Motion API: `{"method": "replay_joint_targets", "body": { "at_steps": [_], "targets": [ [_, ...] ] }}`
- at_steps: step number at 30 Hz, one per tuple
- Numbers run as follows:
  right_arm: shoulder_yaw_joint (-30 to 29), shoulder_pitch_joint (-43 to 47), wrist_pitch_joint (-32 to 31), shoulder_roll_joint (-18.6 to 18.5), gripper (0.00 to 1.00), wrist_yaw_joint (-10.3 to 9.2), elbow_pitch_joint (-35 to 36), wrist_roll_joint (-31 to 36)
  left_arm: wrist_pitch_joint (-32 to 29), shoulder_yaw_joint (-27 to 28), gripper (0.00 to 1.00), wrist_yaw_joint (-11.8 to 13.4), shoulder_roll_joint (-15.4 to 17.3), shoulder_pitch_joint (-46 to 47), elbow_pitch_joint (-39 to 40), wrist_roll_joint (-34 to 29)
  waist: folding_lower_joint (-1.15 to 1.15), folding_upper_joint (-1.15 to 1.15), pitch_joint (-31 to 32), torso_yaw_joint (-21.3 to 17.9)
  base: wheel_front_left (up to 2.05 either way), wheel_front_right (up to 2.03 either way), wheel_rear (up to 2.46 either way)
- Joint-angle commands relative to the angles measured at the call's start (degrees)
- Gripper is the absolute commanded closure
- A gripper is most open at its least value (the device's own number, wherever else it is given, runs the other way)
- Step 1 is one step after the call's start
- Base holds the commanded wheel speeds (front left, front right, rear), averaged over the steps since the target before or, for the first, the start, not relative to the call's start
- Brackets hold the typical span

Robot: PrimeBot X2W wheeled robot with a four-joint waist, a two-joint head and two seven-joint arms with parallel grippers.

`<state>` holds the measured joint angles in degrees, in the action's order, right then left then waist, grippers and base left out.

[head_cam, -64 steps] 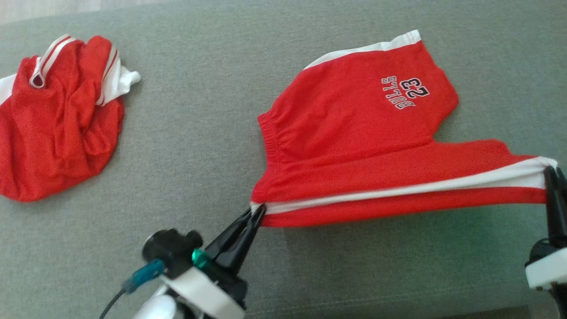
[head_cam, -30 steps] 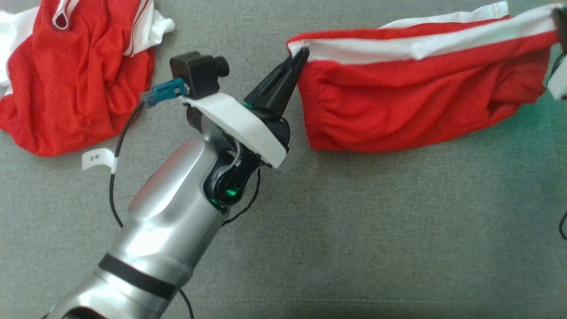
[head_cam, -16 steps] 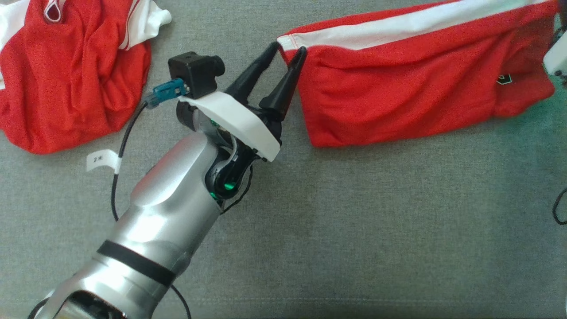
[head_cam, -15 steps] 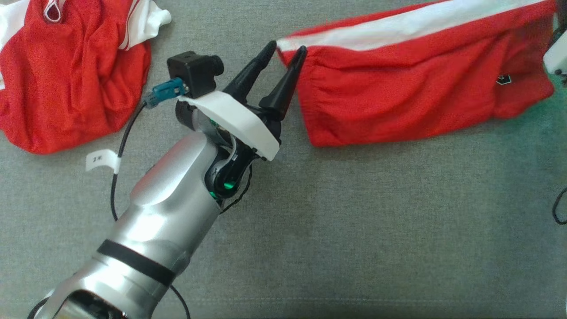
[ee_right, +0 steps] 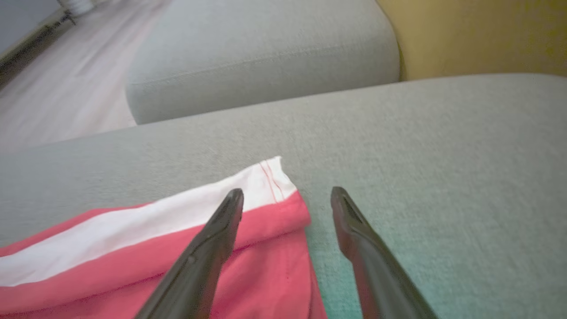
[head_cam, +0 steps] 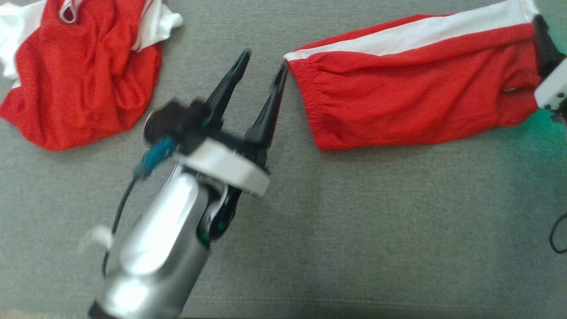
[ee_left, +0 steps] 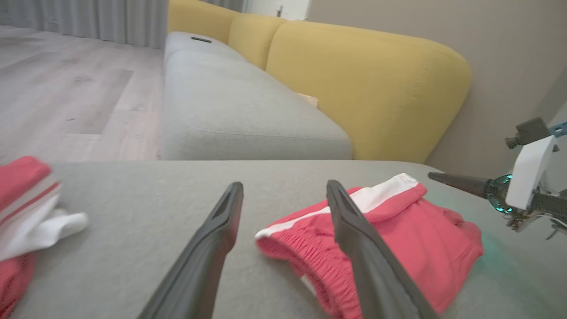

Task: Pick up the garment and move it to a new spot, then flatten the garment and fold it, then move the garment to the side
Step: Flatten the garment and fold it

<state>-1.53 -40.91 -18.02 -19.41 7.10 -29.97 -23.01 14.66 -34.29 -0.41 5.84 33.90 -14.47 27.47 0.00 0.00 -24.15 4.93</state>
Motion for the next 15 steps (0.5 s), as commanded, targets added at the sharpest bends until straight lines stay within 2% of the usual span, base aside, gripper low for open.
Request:
{"method": "replay_joint_targets", "body": {
  "at_steps": [1,5,13,14,15],
  "targets": [
    [-0.6,-1.0,0.7,-0.8,0.00,0.39,0.3,1.0,0.3,3.4,0.00,0.5,1.2,-2.1,3.7,-2.0,0.00,0.00,0.1,1.0,0.00,0.00,0.00],
    [-3.2,-2.0,-0.5,-0.6,0.00,0.39,-6.8,3.7,0.3,7.5,0.00,0.3,-0.1,-9.1,8.6,-6.1,0.00,0.00,0.7,3.3,0.00,0.00,0.00],
    [-6.3,-3.0,-3.3,-0.4,0.00,0.39,-17.2,7.7,0.3,12.0,0.00,-1.4,-2.2,-17.0,13.3,-9.6,0.00,0.00,2.7,6.5,0.00,0.00,0.00],
    [-6.5,-3.0,-3.8,-0.2,0.27,0.39,-18.2,7.6,0.3,12.3,0.00,-1.5,-2.3,-17.6,13.6,-9.8,0.00,0.00,3.0,6.6,0.00,0.00,0.00],
    [-6.5,-2.9,-4.2,-0.1,0.68,0.39,-19.1,7.5,0.3,12.6,0.00,-1.7,-2.5,-18.1,13.7,-9.9,0.00,0.00,3.3,6.8,0.00,0.00,0.00]
  ]
}}
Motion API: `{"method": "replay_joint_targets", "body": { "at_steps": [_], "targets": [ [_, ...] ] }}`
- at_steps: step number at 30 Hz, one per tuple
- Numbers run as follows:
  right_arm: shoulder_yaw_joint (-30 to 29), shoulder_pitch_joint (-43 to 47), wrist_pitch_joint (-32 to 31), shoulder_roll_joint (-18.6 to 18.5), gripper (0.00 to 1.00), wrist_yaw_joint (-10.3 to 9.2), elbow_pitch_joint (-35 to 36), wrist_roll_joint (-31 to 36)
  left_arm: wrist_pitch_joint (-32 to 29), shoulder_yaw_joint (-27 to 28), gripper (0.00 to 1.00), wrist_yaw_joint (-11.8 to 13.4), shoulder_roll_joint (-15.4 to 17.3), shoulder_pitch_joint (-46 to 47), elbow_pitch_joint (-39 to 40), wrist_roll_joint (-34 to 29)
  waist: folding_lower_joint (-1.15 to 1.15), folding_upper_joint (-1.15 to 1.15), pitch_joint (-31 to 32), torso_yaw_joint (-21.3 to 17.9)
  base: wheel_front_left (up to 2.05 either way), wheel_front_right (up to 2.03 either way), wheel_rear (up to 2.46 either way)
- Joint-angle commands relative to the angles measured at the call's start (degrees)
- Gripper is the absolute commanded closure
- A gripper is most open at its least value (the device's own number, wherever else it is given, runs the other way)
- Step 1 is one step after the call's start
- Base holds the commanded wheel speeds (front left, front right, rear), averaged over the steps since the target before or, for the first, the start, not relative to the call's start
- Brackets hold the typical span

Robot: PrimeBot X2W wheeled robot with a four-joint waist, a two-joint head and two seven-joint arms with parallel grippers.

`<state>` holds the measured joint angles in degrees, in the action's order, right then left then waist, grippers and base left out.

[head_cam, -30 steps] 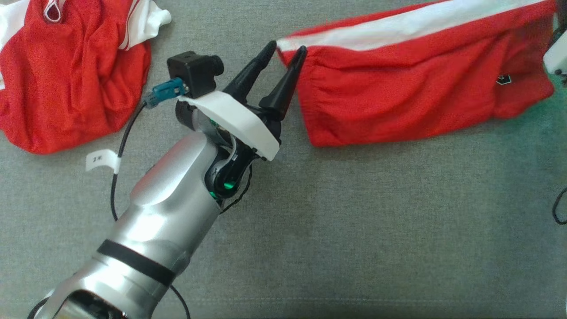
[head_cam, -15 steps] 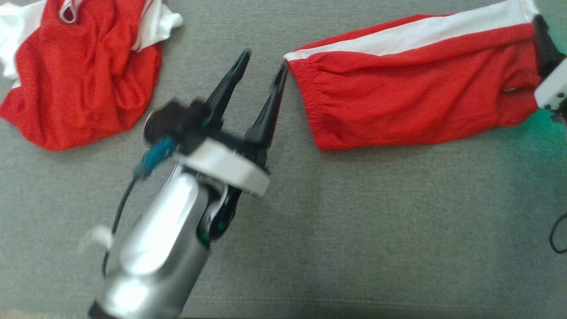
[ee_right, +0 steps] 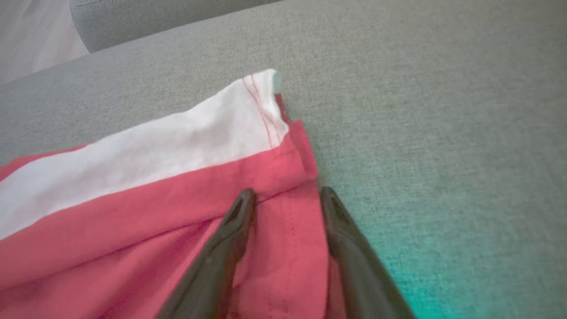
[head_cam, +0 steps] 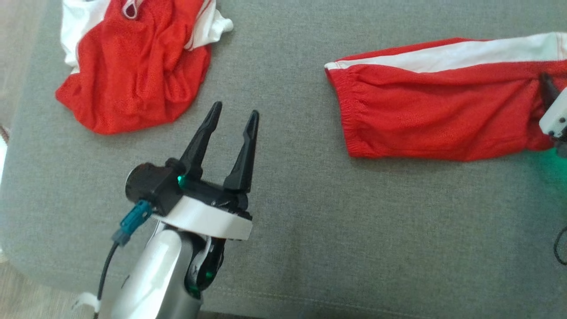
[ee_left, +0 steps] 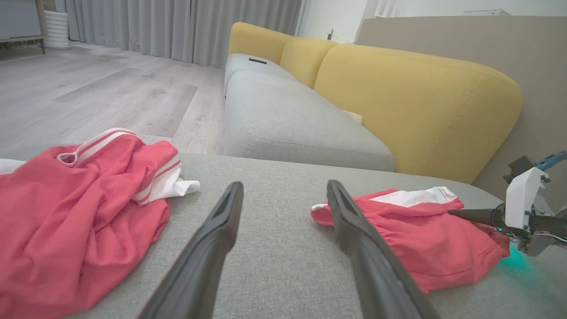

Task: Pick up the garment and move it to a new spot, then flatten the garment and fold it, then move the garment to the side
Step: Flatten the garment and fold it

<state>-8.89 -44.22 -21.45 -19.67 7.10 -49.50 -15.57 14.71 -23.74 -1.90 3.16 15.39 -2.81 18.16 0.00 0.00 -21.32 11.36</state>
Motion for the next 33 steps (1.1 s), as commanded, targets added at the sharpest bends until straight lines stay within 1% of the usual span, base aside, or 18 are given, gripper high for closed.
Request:
{"method": "replay_joint_targets", "body": {
  "at_steps": [1,4,9,17,18,21,28,29,33],
  "targets": [
    [1.0,0.6,-1.2,0.5,1.00,0.39,-0.3,0.0,0.3,2.4,0.00,-0.3,0.1,0.0,2.3,-0.7,0.00,0.00,0.8,0.4,0.00,0.00,0.00],
    [1.7,1.1,-1.6,0.5,1.00,0.39,-1.1,-0.2,0.3,3.4,0.00,-0.3,-0.1,-1.1,2.6,-1.0,0.00,0.00,2.0,-0.2,0.00,0.00,0.00],
    [1.3,1.8,1.7,-0.6,1.00,0.39,-0.1,0.1,0.3,4.9,0.00,-0.5,-0.2,-2.9,2.9,-1.6,0.00,0.00,4.3,-2.7,0.00,0.00,0.00],
    [0.8,2.6,3.4,-6.5,1.00,0.39,2.5,2.8,0.3,5.5,0.00,-1.1,-0.3,-4.9,3.1,-2.2,0.00,0.00,6.9,-6.6,0.00,0.00,0.00],
    [0.9,2.5,3.6,-6.4,1.00,0.39,3.1,3.1,0.3,5.4,0.00,-1.1,-0.3,-5.0,3.1,-2.2,0.00,0.00,7.1,-6.9,0.00,0.00,0.00],
    [1.4,2.3,3.9,-5.2,1.00,0.39,4.7,2.8,0.3,5.0,0.00,-1.0,-0.3,-5.3,2.8,-2.1,0.00,0.00,7.8,-7.4,0.00,0.00,0.00],
    [4.9,3.5,3.8,2.4,1.00,0.39,12.2,-1.6,0.3,4.3,0.00,-0.7,-0.3,-6.4,1.6,-1.7,0.00,0.00,10.4,-7.3,0.00,0.00,0.00],
    [4.9,3.5,3.8,2.4,1.00,0.39,12.2,-1.6,0.3,4.3,0.00,-0.7,-0.3,-6.4,1.6,-1.7,0.00,0.00,10.4,-7.3,0.00,0.00,0.00],
    [6.6,5.1,3.0,6.8,1.00,0.39,16.0,-3.9,0.3,3.9,0.00,-0.2,-0.3,-7.3,1.4,-1.1,0.00,0.00,11.8,-6.6,0.00,0.00,0.00]
  ]
}}
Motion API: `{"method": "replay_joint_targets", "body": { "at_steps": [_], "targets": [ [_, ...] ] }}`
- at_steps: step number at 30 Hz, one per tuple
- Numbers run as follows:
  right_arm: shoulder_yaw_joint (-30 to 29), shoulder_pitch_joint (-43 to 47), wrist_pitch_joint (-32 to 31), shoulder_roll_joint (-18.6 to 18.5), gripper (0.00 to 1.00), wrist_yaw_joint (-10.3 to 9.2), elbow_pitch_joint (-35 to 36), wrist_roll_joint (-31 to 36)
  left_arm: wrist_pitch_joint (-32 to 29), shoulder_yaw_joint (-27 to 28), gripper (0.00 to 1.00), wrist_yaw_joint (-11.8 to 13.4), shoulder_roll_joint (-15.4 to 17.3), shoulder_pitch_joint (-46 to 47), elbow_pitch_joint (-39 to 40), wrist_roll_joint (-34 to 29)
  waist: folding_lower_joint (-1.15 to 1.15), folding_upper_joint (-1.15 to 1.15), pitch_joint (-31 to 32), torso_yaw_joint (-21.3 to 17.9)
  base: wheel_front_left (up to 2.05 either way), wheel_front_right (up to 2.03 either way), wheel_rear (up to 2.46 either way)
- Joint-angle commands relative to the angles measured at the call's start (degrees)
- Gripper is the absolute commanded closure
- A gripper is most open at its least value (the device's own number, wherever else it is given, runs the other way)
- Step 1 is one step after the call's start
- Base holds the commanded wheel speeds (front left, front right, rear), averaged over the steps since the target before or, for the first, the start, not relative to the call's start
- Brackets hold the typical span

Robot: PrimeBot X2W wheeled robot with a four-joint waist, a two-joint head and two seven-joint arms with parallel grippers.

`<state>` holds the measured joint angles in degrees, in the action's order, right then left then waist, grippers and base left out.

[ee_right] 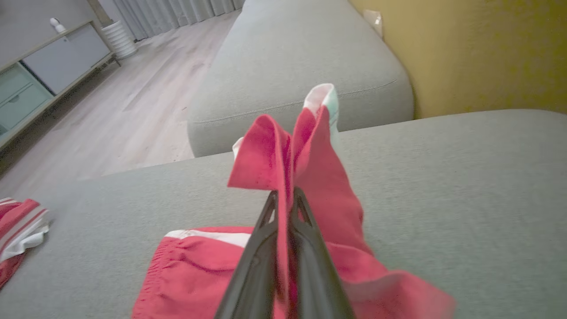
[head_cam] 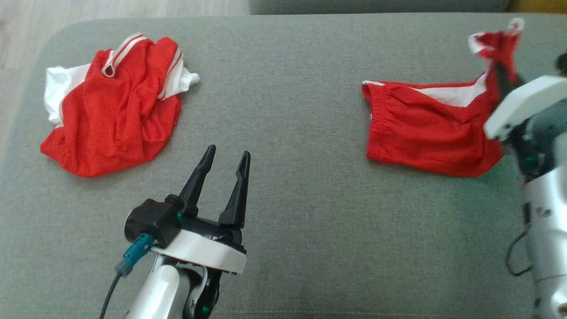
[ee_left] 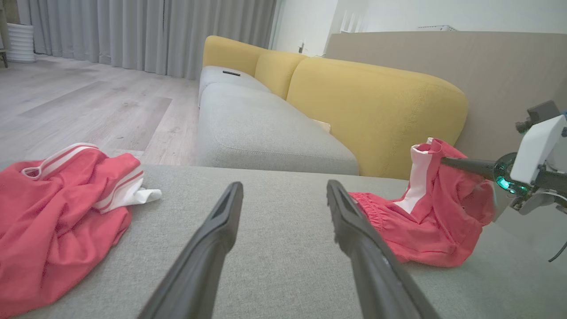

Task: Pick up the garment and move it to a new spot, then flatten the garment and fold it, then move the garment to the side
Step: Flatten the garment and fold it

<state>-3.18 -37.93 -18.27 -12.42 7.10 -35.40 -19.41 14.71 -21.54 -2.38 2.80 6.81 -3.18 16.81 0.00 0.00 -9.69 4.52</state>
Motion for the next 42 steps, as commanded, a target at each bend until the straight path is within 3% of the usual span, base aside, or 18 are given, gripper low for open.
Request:
{"method": "replay_joint_targets", "body": {
  "at_steps": [1,6,14,15,16,17,18,22,28,31,42],
  "targets": [
    [1.3,-0.8,-0.2,0.6,1.00,0.39,2.6,-0.3,0.3,1.6,0.00,0.4,0.1,1.1,1.7,0.4,0.00,0.00,0.5,0.5,0.00,0.00,0.00],
    [3.2,0.4,0.0,5.5,1.00,0.39,4.0,-1.3,0.3,0.7,0.00,0.9,0.1,0.6,1.3,1.5,0.00,0.00,1.5,2.0,0.00,0.00,0.00],
    [6.2,-0.4,0.2,9.1,1.00,0.39,0.0,-1.6,0.3,0.2,0.00,0.7,0.1,0.0,-0.6,4.8,0.00,0.00,1.5,4.1,0.00,0.00,0.00],
    [6.8,-0.6,0.4,9.3,0.78,0.39,-0.2,-2.3,0.3,0.3,0.00,0.8,0.1,0.1,-0.6,5.0,0.00,0.00,1.4,4.3,0.00,0.00,0.00],
    [7.6,-0.8,0.7,9.4,0.37,0.39,-0.3,-3.1,0.3,0.3,0.00,0.8,0.1,0.2,-0.6,5.1,0.00,0.00,1.4,4.4,0.00,0.00,0.00],
    [8.3,-0.9,1.1,9.4,0.06,0.39,-0.2,-3.9,0.3,0.4,0.00,0.8,0.1,0.2,-0.5,5.2,0.00,0.00,1.3,4.5,0.00,0.00,0.00],
    [9.1,-1.0,1.8,9.5,0.00,0.39,0.3,-5.0,0.3,0.6,0.00,0.9,0.1,0.2,-0.5,5.4,0.00,0.00,1.3,4.5,0.00,0.00,0.00],
    [10.4,-0.7,5.1,9.5,0.00,0.39,2.6,-9.5,0.3,1.2,0.00,1.1,0.1,0.0,-0.4,5.8,0.00,0.00,1.6,3.8,0.00,0.00,0.00],
    [10.4,3.3,9.6,6.9,0.00,0.39,7.5,-9.8,0.3,2.9,0.00,2.0,0.1,-1.1,0.2,5.7,0.00,0.00,3.1,1.4,0.00,0.00,0.00],
    [11.2,7.0,12.5,4.3,0.00,0.39,10.0,-7.4,0.3,4.9,0.00,3.1,0.1,-2.1,0.5,4.6,0.00,0.00,4.1,0.0,0.00,0.00,0.00],
    [15.2,22.4,27.3,1.1,0.00,0.39,16.9,-4.0,0.3,10.5,0.00,5.3,0.2,-7.2,0.9,-2.2,0.00,0.00,9.0,-2.2,0.00,0.00,0.00]
  ]
}}
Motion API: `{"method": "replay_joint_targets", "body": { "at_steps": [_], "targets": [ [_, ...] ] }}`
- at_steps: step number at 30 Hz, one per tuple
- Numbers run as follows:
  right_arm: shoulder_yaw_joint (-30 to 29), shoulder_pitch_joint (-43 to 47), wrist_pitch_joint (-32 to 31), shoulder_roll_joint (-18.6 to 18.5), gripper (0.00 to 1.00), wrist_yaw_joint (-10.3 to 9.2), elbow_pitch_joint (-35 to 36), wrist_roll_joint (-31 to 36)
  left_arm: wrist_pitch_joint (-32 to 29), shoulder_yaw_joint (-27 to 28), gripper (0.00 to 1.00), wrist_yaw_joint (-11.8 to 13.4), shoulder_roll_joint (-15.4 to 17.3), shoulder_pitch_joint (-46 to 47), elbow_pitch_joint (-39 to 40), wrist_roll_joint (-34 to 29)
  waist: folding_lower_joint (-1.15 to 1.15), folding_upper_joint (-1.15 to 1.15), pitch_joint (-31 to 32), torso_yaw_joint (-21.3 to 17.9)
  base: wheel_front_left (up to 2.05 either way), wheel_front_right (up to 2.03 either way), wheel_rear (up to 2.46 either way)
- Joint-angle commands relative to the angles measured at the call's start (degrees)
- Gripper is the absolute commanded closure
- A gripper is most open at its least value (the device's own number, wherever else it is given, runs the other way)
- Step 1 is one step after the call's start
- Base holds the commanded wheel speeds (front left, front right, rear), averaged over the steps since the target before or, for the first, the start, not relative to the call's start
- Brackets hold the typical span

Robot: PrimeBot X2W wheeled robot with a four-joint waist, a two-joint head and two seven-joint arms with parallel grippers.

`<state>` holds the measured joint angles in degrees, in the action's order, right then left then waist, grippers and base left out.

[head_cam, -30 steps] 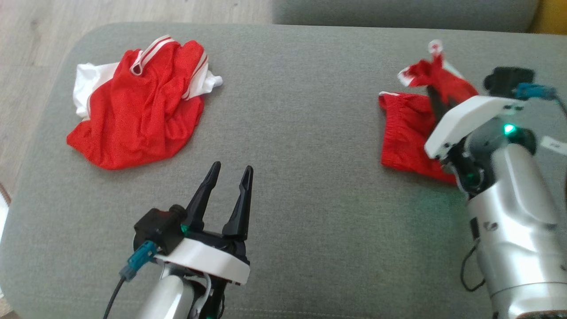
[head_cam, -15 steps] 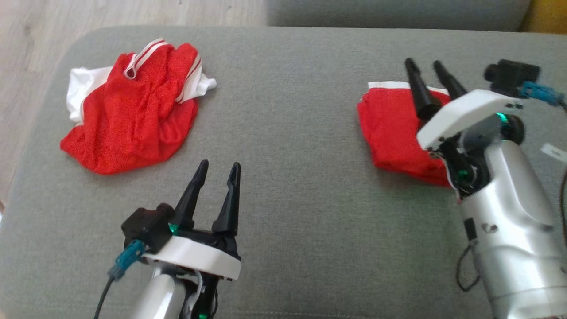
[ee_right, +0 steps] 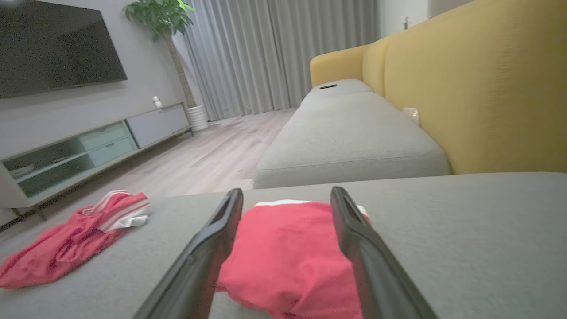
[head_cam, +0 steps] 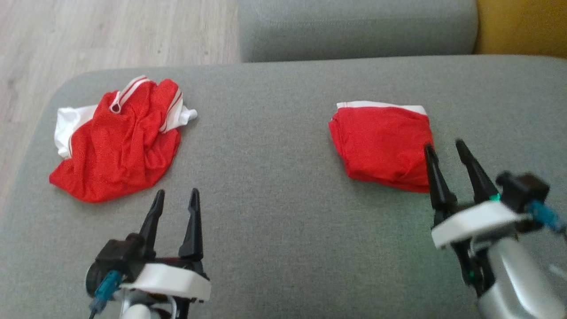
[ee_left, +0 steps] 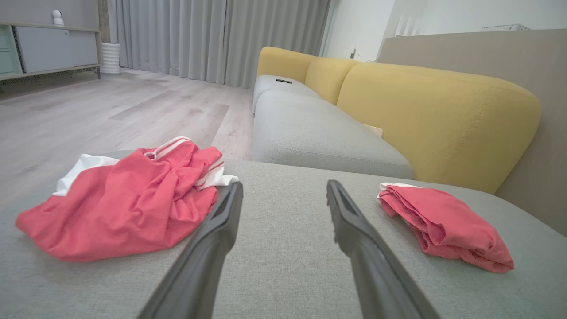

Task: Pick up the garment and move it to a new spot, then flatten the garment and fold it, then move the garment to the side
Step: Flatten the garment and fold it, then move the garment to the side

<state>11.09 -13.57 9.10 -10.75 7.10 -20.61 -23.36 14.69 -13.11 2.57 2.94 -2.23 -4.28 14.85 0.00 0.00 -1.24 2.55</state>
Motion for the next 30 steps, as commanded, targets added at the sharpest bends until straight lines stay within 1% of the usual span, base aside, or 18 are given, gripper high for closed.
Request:
{"method": "replay_joint_targets", "body": {
  "at_steps": [1,4,8,13,20,30],
  "targets": [
    [0.9,-0.5,1.5,-0.8,0.00,0.39,1.9,1.0,0.3,2.4,0.00,0.3,0.0,1.3,2.2,-0.7,0.00,0.00,1.0,-0.2,0.00,0.00,0.00],
    [-0.7,3.0,4.6,-0.3,0.00,0.39,1.5,4.9,0.3,3.4,0.00,0.0,0.0,-0.1,4.0,-1.8,0.00,0.00,2.0,-0.2,0.00,0.00,0.00],
    [-2.1,7.3,5.8,2.4,0.00,0.39,2.3,8.6,0.3,4.4,0.00,-0.7,0.0,-2.3,5.7,-3.9,0.00,0.00,3.0,-0.1,0.00,0.00,0.00],
    [-3.1,11.5,5.9,4.4,0.00,0.39,7.0,12.5,0.3,4.8,0.00,-1.6,0.0,-5.3,5.3,-6.2,0.00,0.00,4.0,-0.2,0.00,0.00,0.00],
    [-3.7,14.4,5.9,6.0,0.00,0.39,8.4,13.9,0.3,4.8,0.00,-1.7,0.0,-7.0,4.6,-7.8,0.00,0.00,4.9,-0.4,0.00,0.00,0.00],
    [-3.8,14.8,5.9,6.6,0.00,0.39,8.4,14.3,0.3,4.0,0.00,-1.3,-0.1,-6.8,3.1,-9.1,0.00,0.00,5.3,-0.7,0.00,0.00,0.00]
  ]
}}
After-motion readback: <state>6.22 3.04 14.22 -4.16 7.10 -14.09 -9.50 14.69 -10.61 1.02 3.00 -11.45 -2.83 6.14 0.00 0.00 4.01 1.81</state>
